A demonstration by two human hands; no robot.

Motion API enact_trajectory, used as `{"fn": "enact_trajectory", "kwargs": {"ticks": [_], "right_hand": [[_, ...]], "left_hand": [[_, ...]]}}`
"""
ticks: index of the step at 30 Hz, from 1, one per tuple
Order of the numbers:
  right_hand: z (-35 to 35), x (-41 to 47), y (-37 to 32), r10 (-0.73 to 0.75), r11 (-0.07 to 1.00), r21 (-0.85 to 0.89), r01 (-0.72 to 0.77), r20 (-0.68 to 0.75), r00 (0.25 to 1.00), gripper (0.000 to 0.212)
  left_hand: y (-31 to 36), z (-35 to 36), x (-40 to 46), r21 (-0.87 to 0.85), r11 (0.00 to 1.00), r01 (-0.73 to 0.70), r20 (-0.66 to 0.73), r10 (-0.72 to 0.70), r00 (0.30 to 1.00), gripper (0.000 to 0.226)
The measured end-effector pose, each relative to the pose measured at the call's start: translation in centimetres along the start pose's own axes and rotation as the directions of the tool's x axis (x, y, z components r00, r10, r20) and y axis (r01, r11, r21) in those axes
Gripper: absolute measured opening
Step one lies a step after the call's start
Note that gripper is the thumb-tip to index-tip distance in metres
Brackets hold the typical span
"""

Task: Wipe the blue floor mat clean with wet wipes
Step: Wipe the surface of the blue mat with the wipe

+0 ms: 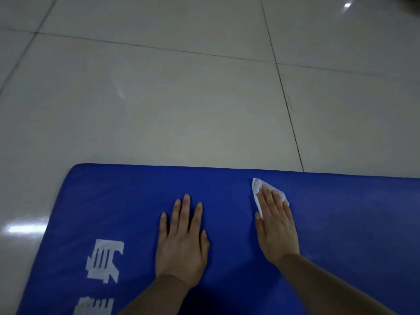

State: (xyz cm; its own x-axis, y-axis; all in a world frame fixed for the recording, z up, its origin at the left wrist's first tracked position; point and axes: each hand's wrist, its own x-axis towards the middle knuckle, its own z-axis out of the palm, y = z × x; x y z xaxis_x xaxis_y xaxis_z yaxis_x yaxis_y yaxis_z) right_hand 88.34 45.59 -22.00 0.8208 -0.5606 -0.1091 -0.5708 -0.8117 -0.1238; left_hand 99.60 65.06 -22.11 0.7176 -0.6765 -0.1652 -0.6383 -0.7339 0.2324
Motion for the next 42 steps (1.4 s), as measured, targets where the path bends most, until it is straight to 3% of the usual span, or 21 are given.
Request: {"fn": "enact_trajectory", "kwargs": {"ticks": [2, 5, 7, 9, 11, 14, 17, 21, 26, 28, 31, 33, 36, 39, 42], "right_hand": [[-0.7, 0.6, -0.1, -0.004, 0.996, 0.093, 0.004, -0.006, 1.000, 0.057], [-1.8, 3.5, -0.3, 0.318, 0.863, 0.433, -0.258, -0.071, 0.945, 0.049], [-2.2, 6.1, -0.6, 0.430, 0.822, 0.439, -0.363, -0.061, 0.901, 0.048], [-2.3, 8.0, -2.1, 0.351, 0.913, 0.243, -0.328, -0.056, 0.935, 0.045], [-2.3, 8.5, -4.5, 0.152, 0.977, 0.155, -0.144, -0.047, 0.987, 0.043], [-1.9, 7.9, -6.9, -0.164, 0.979, 0.123, 0.163, 0.000, 0.986, 0.044], [-2.1, 7.4, -5.7, -0.264, 0.964, 0.057, 0.261, 0.053, 0.963, 0.048], [-3.0, 6.3, -1.4, -0.060, 0.991, 0.120, 0.057, 0.028, 0.998, 0.047], [-2.8, 5.3, 1.7, 0.228, 0.962, -0.149, -0.231, -0.031, 0.973, 0.051], [-2.5, 5.5, -0.9, 0.178, 0.969, -0.165, -0.186, -0.060, 0.982, 0.051], [-1.1, 5.1, -6.4, -0.171, 0.978, -0.123, 0.166, -0.032, 0.985, 0.055], [-0.5, 4.2, -8.5, -0.290, 0.955, -0.048, 0.291, 0.030, 0.957, 0.066], [-0.3, 3.1, -6.6, -0.283, 0.959, 0.005, 0.283, 0.055, 0.958, 0.061], [-0.8, 1.4, -2.5, -0.191, 0.981, -0.013, 0.191, -0.013, 0.981, 0.055], [-1.8, 0.1, 1.3, 0.100, 0.994, 0.039, -0.099, -0.037, 0.994, 0.047]], "left_hand": [[-0.1, 0.2, 0.0, 0.005, 1.000, -0.015, -0.024, 0.015, 1.000, 0.056], [-0.1, 0.6, 0.0, 0.030, 0.999, -0.028, -0.056, 0.030, 0.998, 0.057], [0.0, 0.6, 0.1, 0.042, 0.999, -0.032, -0.079, 0.035, 0.996, 0.058], [0.0, 0.6, 0.1, 0.030, 0.999, -0.023, -0.109, 0.026, 0.994, 0.057], [0.0, 0.5, 0.1, 0.021, 1.000, -0.020, -0.134, 0.022, 0.991, 0.056], [0.0, 0.5, 0.0, 0.017, 1.000, -0.011, -0.162, 0.013, 0.987, 0.056], [0.1, 0.5, 0.0, 0.022, 1.000, -0.004, -0.161, 0.007, 0.987, 0.056], [0.1, 0.7, 0.0, 0.035, 0.999, -0.007, -0.182, 0.014, 0.983, 0.056], [0.1, 0.7, 0.0, 0.034, 0.999, 0.008, -0.149, -0.003, 0.989, 0.061], [0.1, 0.7, 0.0, 0.022, 1.000, 0.008, -0.140, -0.005, 0.990, 0.063], [0.0, 0.6, -0.1, 0.020, 1.000, 0.012, -0.141, -0.009, 0.990, 0.062], [-0.1, 0.5, 0.0, 0.005, 1.000, 0.010, -0.138, -0.009, 0.990, 0.060], [-0.1, 0.3, 0.0, -0.013, 1.000, 0.003, -0.127, -0.005, 0.992, 0.060], [-0.1, 0.2, 0.0, -0.034, 0.999, -0.006, -0.113, 0.002, 0.994, 0.065], [0.1, -0.1, -0.2, -0.040, 0.999, -0.002, -0.089, -0.001, 0.996, 0.067]]}}
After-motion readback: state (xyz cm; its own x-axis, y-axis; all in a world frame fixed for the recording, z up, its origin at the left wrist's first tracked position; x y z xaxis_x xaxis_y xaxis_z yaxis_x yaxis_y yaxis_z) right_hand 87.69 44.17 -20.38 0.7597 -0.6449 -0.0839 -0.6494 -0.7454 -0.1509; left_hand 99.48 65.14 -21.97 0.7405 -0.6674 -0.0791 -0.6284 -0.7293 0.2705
